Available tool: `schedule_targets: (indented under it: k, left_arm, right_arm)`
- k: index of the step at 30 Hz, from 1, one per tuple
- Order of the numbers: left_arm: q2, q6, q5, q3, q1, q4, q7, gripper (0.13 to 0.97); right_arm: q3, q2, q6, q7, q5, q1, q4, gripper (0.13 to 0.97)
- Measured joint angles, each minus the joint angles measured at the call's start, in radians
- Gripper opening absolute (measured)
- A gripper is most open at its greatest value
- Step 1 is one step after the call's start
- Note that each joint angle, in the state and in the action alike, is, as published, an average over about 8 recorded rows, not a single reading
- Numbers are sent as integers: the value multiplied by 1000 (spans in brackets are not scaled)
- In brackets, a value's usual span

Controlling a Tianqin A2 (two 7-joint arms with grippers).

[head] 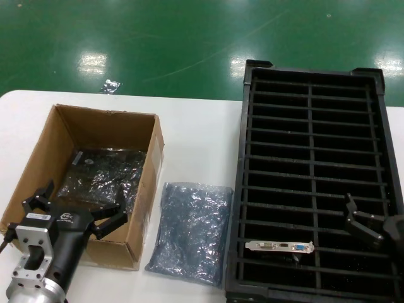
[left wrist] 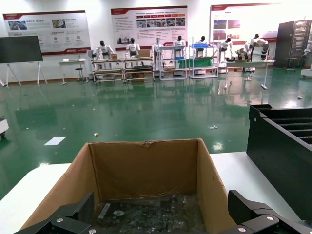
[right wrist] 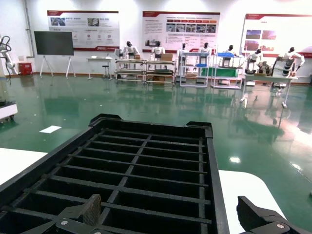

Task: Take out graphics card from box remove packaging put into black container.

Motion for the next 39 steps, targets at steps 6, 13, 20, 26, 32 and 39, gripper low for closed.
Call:
schedule_targets:
  k: [6, 13, 20, 26, 32, 39]
  left_arm:
    - [0, 0, 0, 0, 0, 0, 0, 966]
    - [0, 0, 0, 0, 0, 0, 0, 966]
    - [0, 0, 0, 0, 0, 0, 0, 966]
    - [0, 0, 0, 0, 0, 0, 0, 966]
    - [0, 0, 0, 0, 0, 0, 0, 966]
    - [0, 0, 0, 0, 0, 0, 0, 966]
  right_arm:
    - [0, 0, 0, 0, 0, 0, 0, 966]
    - [0, 0, 0, 0, 0, 0, 0, 966]
    - [0, 0, 0, 0, 0, 0, 0, 966]
    - [0, 0, 0, 0, 0, 0, 0, 966]
    - [0, 0, 0, 0, 0, 0, 0, 966]
    - [0, 0, 0, 0, 0, 0, 0, 966]
